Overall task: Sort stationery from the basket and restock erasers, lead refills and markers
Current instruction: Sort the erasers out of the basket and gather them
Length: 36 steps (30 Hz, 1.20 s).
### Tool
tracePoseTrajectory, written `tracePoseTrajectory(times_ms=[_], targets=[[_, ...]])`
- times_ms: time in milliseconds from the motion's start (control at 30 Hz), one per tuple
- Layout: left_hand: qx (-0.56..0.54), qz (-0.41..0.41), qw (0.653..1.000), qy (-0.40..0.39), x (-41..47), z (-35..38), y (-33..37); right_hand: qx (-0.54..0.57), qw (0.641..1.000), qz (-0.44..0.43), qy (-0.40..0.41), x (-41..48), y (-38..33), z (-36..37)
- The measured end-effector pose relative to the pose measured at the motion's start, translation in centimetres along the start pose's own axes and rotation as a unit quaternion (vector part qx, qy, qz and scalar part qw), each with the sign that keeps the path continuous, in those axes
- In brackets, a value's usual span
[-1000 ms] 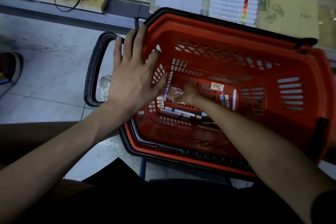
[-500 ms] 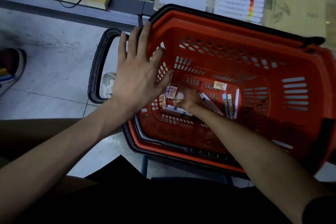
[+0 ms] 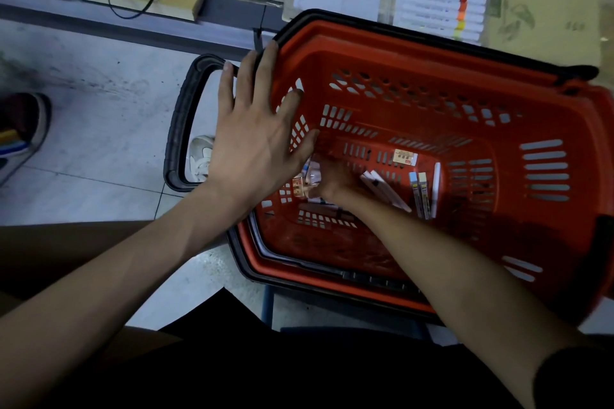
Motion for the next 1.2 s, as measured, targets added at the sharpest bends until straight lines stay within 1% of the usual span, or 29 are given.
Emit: tracePoseTrajectory(times_ms=[100,200,333,400,467,567,633,733,767,867,1000,1100,1200], targets=[[-0.002,0.001,1.000,0.000,0.2,0.0,0.0,0.005,1.000,-0.011,0.010,-0.3,0.1,0.1],[-0.003,0.000,1.000,0.001,0.3,0.0,-0.1,0.010,0.999,-0.030,-0.004,-0.5,0.5,-0.2],[-0.006,0.002,1.000,0.006,0.2,0.0,0.0,-0.043,0.997,-0.059,-0.007,-0.3,0.8,-0.8],[-0.003,0.003,1.000,0.004,0.2,0.0,0.0,-0.062,0.994,-0.078,-0.034,0.0,0.4,-1.3],[-0.002,0.002,1.000,0.003,0.3,0.1,0.0,-0.098,0.988,-0.086,-0.080,0.5,-0.6,-1.8],[-0.002,0.002,1.000,0.002,0.4,0.1,0.0,-0.151,0.973,-0.035,-0.173,1.5,-2.3,-1.6],[-0.001,0.002,1.000,0.002,0.3,0.1,0.0,-0.188,0.961,-0.002,-0.201,1.9,-3.2,-1.5],[-0.001,0.000,1.000,0.002,0.2,0.1,0.0,-0.193,0.954,0.019,-0.227,1.6,-4.2,-1.3],[-0.002,-0.001,1.000,0.001,0.2,0.1,0.0,-0.193,0.954,0.020,-0.229,1.6,-4.2,-0.9],[-0.004,-0.003,1.000,0.000,0.2,0.1,-0.1,-0.174,0.963,0.022,-0.204,1.1,-4.4,-0.7],[-0.004,-0.002,1.000,0.001,0.1,0.2,-0.1,-0.166,0.963,0.014,-0.210,0.2,-4.3,-0.6],[-0.002,-0.001,1.000,0.001,0.2,0.3,-0.1,-0.176,0.968,-0.012,-0.177,-0.1,-3.9,-0.1],[-0.005,0.004,1.000,0.008,0.6,0.4,-0.1,-0.119,0.983,-0.025,-0.138,-0.3,-3.1,-0.1]])
Point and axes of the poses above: each hand's wrist, its own x-axis towards the middle knuckle, its own z-axis out of the palm, y = z × x, the point moved 2 cm from there along x, towards the middle knuckle, and after that the axes turned 2 degrees about -y, right-handed, at the moved point
